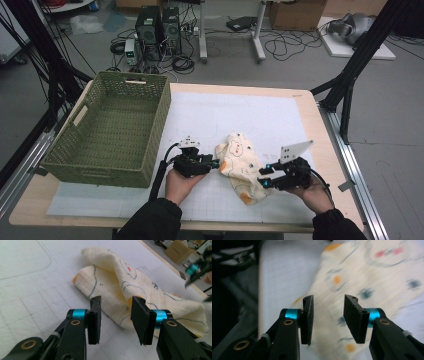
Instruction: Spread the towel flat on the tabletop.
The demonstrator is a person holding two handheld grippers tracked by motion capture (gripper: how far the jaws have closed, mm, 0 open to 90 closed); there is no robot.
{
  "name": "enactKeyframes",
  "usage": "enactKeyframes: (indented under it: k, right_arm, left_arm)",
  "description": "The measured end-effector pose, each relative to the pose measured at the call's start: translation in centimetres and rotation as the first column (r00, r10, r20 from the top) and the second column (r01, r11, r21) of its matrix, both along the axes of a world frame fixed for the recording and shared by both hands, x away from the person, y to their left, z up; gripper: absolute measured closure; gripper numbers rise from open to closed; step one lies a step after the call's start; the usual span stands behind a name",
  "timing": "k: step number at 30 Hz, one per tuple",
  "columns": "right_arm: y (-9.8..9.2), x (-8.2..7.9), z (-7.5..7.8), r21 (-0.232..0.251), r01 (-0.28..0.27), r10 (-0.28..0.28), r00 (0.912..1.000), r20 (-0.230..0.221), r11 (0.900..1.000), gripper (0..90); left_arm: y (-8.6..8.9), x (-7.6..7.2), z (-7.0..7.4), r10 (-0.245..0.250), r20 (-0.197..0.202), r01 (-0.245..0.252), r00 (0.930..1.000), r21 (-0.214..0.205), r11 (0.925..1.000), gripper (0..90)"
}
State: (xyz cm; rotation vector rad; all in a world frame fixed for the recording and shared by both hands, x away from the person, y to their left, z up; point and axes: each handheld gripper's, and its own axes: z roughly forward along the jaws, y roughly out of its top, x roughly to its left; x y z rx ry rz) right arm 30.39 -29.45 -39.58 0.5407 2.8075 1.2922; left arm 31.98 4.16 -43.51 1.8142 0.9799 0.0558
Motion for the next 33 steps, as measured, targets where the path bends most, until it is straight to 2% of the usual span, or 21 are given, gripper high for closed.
enactKeyframes:
  k: [1,2,3,4,5,6,7,11,14,15,16,18,20,21,23,25,28,29,30,32,33]
  right_arm:
    - [0.2,1.5,0.4,0.003,0.043,-0.043,0.9989,0.02,0.9991,58.3]
    - [0.2,1.5,0.4,0.003,0.043,-0.043,0.9989,0.02,0.9991,58.3]
    - [1.0,3.1,0.1,-0.02,0.069,-0.068,0.9974,0.022,0.9974,58.2]
    - [1.0,3.1,0.1,-0.02,0.069,-0.068,0.9974,0.022,0.9974,58.2]
    - [1.9,4.6,-0.4,-0.049,0.085,-0.083,0.9958,0.039,0.9952,58.3]
    - [1.9,4.6,-0.4,-0.049,0.085,-0.083,0.9958,0.039,0.9952,58.3]
    - [2.7,5.9,-1.2,-0.078,0.095,-0.092,0.995,0.038,0.9924,59.1]
    - [3.5,7.3,-2.4,-0.123,0.114,-0.111,0.9932,0.034,0.9857,64.2]
    - [3.8,7.9,-3.3,-0.167,0.092,-0.093,0.9957,0.001,0.9816,80.7]
    - [3.8,8.0,-3.4,-0.156,0.085,-0.088,0.996,-0.012,0.9841,85.4]
    - [3.8,8.0,-3.4,-0.156,0.085,-0.088,0.996,-0.012,0.9841,85.4]
    - [3.3,7.9,-2.8,-0.139,0.11,-0.109,0.9939,0.014,0.9842,85.7]
    - [2.4,7.7,-2.0,-0.096,0.134,-0.132,0.9909,0.026,0.9863,85.9]
    - [1.9,7.6,-1.7,-0.102,0.147,-0.143,0.9889,0.038,0.9839,85.9]
    - [0.6,7.4,-1.2,-0.097,0.184,-0.18,0.9825,0.048,0.9782,85.9]
    - [-1.0,7.2,-0.9,-0.098,0.236,-0.232,0.9712,0.055,0.9667,85.9]
    - [-3.2,7.1,-1.2,-0.154,0.317,-0.31,0.9482,0.069,0.9358,85.9]
    - [-3.8,6.9,-1.5,-0.181,0.347,-0.339,0.938,0.072,0.9204,86.1]
    - [-4.5,7.0,-2.0,-0.186,0.363,-0.358,0.9316,0.063,0.9128,86.3]
    - [-5.4,6.8,-2.7,-0.188,0.383,-0.385,0.9225,0.032,0.9042,82.9]
    - [-5.6,6.6,-2.8,-0.171,0.389,-0.389,0.9205,0.036,0.9051,75.9]
  left_arm:
    - [0.1,0.0,0.0,0.003,-0.002,-0.003,1.0,-0.003,1.0,60.3]
    - [0.1,0.0,0.0,0.007,-0.001,-0.007,1.0,-0.003,1.0,60.3]
    - [0.2,0.0,0.1,0.009,0.001,-0.009,1.0,0.0,1.0,60.2]
    - [0.2,0.0,0.0,0.008,0.001,-0.008,1.0,0.001,1.0,60.2]
    - [0.3,0.0,0.0,0.009,0.0,-0.009,1.0,0.0,1.0,60.3]
    - [0.3,0.0,0.0,0.013,-0.001,-0.013,0.9999,-0.001,0.9999,60.3]
    - [0.3,0.0,0.0,0.013,-0.001,-0.013,0.9999,-0.003,0.9999,60.3]
    - [0.1,0.0,-0.1,0.002,0.001,-0.002,1.0,-0.012,0.9999,60.3]
    - [-0.1,0.0,-0.2,-0.005,0.0,0.005,1.0,-0.006,1.0,61.1]
    - [-0.1,0.0,-0.3,-0.006,-0.001,0.006,1.0,-0.006,1.0,61.2]
    - [-0.1,0.0,-0.3,-0.006,-0.001,0.006,1.0,-0.005,1.0,61.2]
    - [-0.1,-0.1,-0.2,-0.006,0.002,0.006,1.0,-0.007,1.0,61.2]
    - [-0.1,-0.1,-0.2,-0.005,0.003,0.005,1.0,-0.008,1.0,61.2]
    - [0.0,-0.1,-0.2,-0.003,0.003,0.003,1.0,-0.007,1.0,61.2]
    - [0.0,-0.1,-0.2,-0.002,0.002,0.002,1.0,-0.005,1.0,61.2]
    - [-0.2,-0.1,-0.2,-0.006,0.001,0.006,1.0,-0.004,1.0,61.2]
    - [-0.6,-0.1,-0.3,-0.011,0.001,0.011,0.9999,0.002,0.9999,61.2]
    - [-0.8,-0.1,-0.3,-0.015,0.0,0.015,0.9999,0.003,0.9999,61.2]
    - [-1.0,-0.1,-0.4,-0.019,0.0,0.019,0.9998,0.005,0.9998,61.1]
    - [-1.5,-0.1,-0.5,-0.024,0.0,0.024,0.9997,0.011,0.9996,61.2]
    - [-1.8,0.1,-0.5,-0.024,0.002,0.024,0.9997,0.018,0.9996,61.3]
